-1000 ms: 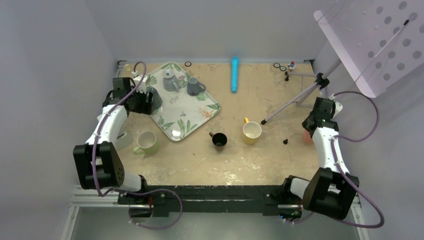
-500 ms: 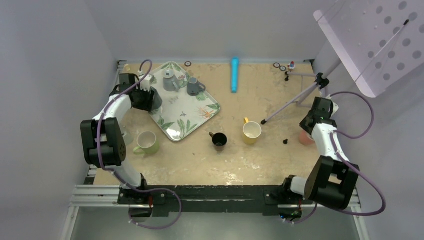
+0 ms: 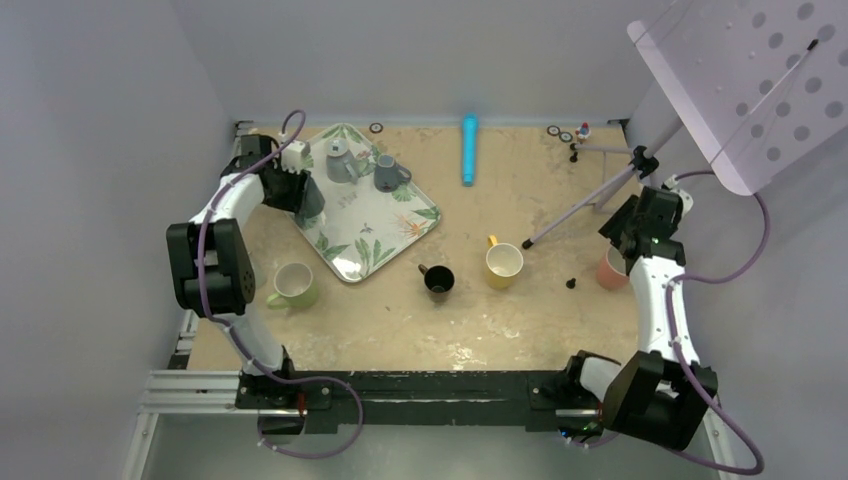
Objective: Turn the mug right side up
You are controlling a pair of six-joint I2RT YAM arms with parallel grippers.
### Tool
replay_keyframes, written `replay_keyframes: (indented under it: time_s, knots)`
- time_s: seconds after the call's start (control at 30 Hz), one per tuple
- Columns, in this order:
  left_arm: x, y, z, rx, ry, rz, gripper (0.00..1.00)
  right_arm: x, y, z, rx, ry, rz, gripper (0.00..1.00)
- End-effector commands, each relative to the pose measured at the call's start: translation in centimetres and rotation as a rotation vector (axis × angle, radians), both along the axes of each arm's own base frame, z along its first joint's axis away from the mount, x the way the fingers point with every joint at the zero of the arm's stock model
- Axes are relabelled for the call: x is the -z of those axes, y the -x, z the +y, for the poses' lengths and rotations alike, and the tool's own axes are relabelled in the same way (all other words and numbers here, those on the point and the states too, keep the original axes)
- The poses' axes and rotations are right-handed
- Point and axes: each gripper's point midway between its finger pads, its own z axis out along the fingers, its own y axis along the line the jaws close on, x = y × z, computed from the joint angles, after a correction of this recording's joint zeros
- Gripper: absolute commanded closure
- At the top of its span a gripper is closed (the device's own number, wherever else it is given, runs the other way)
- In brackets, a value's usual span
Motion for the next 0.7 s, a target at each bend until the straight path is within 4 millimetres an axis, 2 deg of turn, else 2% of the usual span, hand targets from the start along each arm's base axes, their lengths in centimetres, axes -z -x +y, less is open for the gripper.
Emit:
replay_keyframes:
  time_s: [0.0, 0.07, 0.13, 0.23, 0.4, 0.47, 0.5, 0.53, 0.57, 0.67]
  knots:
    - [-0.3, 0.5, -0.2, 0.022, 0.009, 0.026, 0.45, -3.9, -0.3, 0.2, -0.033, 0.023, -0.072, 0.39]
    - [-0.2, 0.6, -0.2, 0.019, 0.007, 0.031, 0.45, -4.8, -0.2, 0.2, -0.036, 0.033, -0.091, 0.38]
    - [-0.1, 0.3, 0.0, 0.013, 0.001, 0.039, 0.5, -5.8, -0.2, 0.4, -0.044, 0.037, -0.118, 0.38]
    - [0.3, -0.2, 0.1, 0.008, -0.002, 0.065, 0.66, -6.5, -0.3, 0.8, -0.069, 0.03, -0.135, 0.37]
    - [0.4, 0.0, -0.6, 0.041, 0.023, 0.08, 0.85, -7.9, 0.1, 1.2, -0.102, 0.044, -0.146, 0.34]
    - [0.3, 0.0, -0.8, 0.057, 0.033, 0.079, 1.0, -8.6, 0.3, 1.4, -0.117, 0.052, -0.163, 0.29]
    - [0.2, 0.0, -0.9, 0.062, 0.038, 0.075, 1.0, -9.0, 0.4, 1.6, -0.125, 0.051, -0.168, 0.26]
    - [-0.1, 0.1, -1.1, 0.066, 0.044, 0.07, 1.0, -9.4, 0.4, 1.9, -0.137, 0.049, -0.18, 0.07]
    - [-0.4, 0.2, -1.3, 0.066, 0.055, 0.065, 1.0, -9.8, 0.4, 2.3, -0.157, 0.041, -0.187, 0.02]
    - [-3.0, 0.8, -2.8, 0.074, 0.136, 0.016, 1.0, -11.4, 0.3, 3.8, -0.227, 0.016, -0.236, 0.02]
